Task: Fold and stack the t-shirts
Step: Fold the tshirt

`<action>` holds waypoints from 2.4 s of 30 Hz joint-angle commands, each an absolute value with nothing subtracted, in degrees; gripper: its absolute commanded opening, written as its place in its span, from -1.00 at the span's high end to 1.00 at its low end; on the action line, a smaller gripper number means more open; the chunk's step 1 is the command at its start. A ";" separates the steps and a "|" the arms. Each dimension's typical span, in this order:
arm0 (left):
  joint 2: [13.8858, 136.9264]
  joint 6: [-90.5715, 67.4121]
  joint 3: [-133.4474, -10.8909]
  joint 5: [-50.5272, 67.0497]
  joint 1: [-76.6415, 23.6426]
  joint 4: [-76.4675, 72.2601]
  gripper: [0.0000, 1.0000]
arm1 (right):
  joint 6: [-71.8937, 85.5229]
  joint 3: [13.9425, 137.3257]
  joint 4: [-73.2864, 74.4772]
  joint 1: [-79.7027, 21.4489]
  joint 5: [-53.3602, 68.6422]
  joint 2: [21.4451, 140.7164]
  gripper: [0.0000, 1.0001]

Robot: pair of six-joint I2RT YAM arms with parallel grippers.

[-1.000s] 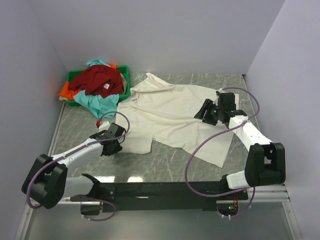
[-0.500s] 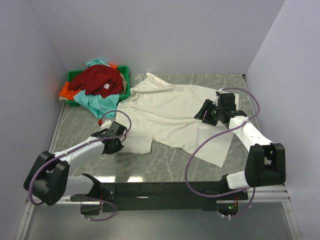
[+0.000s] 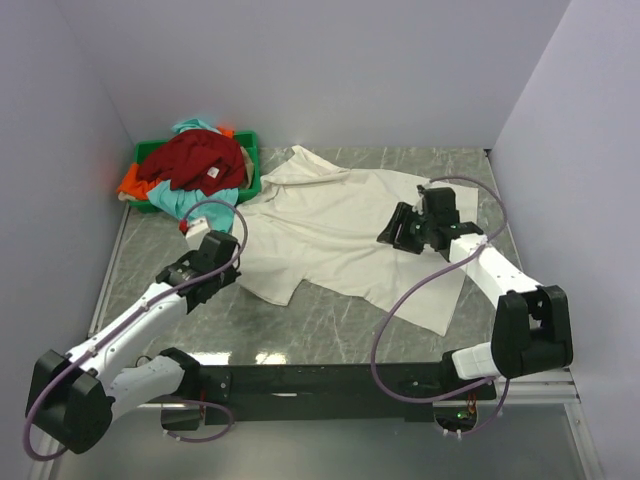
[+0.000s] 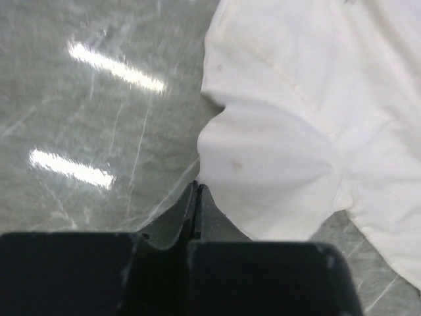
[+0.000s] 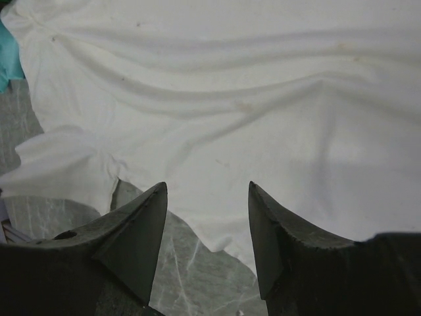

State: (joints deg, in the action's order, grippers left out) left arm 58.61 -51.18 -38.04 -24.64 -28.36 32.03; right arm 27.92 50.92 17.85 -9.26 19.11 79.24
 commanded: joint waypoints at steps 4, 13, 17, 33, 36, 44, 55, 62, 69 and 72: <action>57.83 -44.74 -42.80 -25.67 -22.69 31.38 0.99 | 30.41 49.40 15.29 -15.29 14.77 80.68 -0.18; 56.86 -42.10 -43.60 -21.01 -16.35 27.51 0.99 | 32.43 50.88 13.80 -20.74 11.25 88.50 -0.17; 58.00 -42.28 -43.51 -22.84 -15.38 27.16 0.99 | 32.96 52.90 13.54 -21.71 10.28 92.80 -0.16; 58.18 -41.84 -41.75 -20.74 -11.34 23.47 0.99 | 34.10 60.38 16.43 -25.93 7.30 99.50 -0.12; 57.75 -41.66 -41.22 -19.95 -11.34 22.85 0.99 | 33.49 59.25 19.24 -26.46 4.49 94.15 -0.12; 57.48 -40.34 -41.13 -16.97 -11.34 21.36 0.99 | 34.45 47.21 33.74 -26.63 -7.46 74.39 -0.13; 57.83 -39.20 -40.52 -11.87 -11.34 18.81 0.99 | 47.28 35.69 46.22 -26.72 -9.15 60.91 -0.11; 56.78 -39.02 -40.43 -9.49 -11.34 18.11 0.99 | 52.03 36.04 53.17 -26.72 -11.18 58.28 0.01; 55.81 -39.11 -39.90 -7.38 -11.42 17.49 0.99 | 51.32 33.93 55.20 -26.72 -7.82 58.45 0.27; 55.46 -39.11 -39.90 -6.77 -11.60 17.40 0.99 | 51.76 32.53 54.06 -26.80 -6.95 59.23 0.28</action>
State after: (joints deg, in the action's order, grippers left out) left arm 56.95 -39.81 -40.12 -8.60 -11.55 19.73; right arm 50.30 33.93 53.12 -26.39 -7.64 59.22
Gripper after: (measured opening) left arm 0.012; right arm 0.362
